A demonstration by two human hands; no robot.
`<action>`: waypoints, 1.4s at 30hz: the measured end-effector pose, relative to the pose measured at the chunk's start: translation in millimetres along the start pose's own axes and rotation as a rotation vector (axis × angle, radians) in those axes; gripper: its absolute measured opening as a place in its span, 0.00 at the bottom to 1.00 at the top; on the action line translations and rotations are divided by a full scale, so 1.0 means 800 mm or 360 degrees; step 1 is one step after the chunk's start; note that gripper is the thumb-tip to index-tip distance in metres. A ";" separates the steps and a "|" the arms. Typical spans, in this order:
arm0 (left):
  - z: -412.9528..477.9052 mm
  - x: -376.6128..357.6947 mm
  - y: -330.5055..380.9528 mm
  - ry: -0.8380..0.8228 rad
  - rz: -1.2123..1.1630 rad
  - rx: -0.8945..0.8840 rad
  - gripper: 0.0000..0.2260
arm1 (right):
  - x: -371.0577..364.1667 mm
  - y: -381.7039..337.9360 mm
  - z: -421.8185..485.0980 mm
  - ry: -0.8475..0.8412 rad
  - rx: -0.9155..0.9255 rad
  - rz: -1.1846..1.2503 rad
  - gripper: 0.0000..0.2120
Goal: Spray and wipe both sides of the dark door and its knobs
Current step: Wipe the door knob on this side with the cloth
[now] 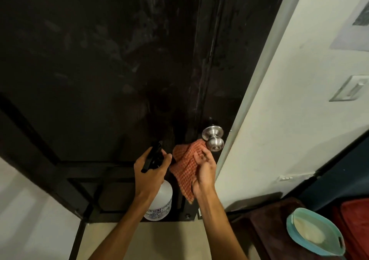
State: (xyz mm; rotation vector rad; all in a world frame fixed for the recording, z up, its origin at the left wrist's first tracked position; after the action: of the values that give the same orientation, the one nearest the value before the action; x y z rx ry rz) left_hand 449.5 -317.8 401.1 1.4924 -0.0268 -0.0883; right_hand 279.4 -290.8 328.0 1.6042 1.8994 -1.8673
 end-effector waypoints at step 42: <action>0.066 0.052 0.031 -0.0323 0.0075 -0.0182 0.06 | -0.075 0.043 0.036 0.0828 0.0382 0.0453 0.14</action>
State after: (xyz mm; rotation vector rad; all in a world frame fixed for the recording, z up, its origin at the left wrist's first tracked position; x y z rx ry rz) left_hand 488.5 -371.9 428.1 1.3634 -0.2172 -0.2001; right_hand 312.8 -357.7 333.9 2.4849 1.4996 -1.7270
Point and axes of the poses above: each hand's wrist, its own z-axis towards the middle knuckle, its own x-axis out of the back of the hand, y = z × x, the point moved 5 cm from there along z, towards the middle knuckle, and after that the axes turned 1 degree about -z, right-handed, at the moved point
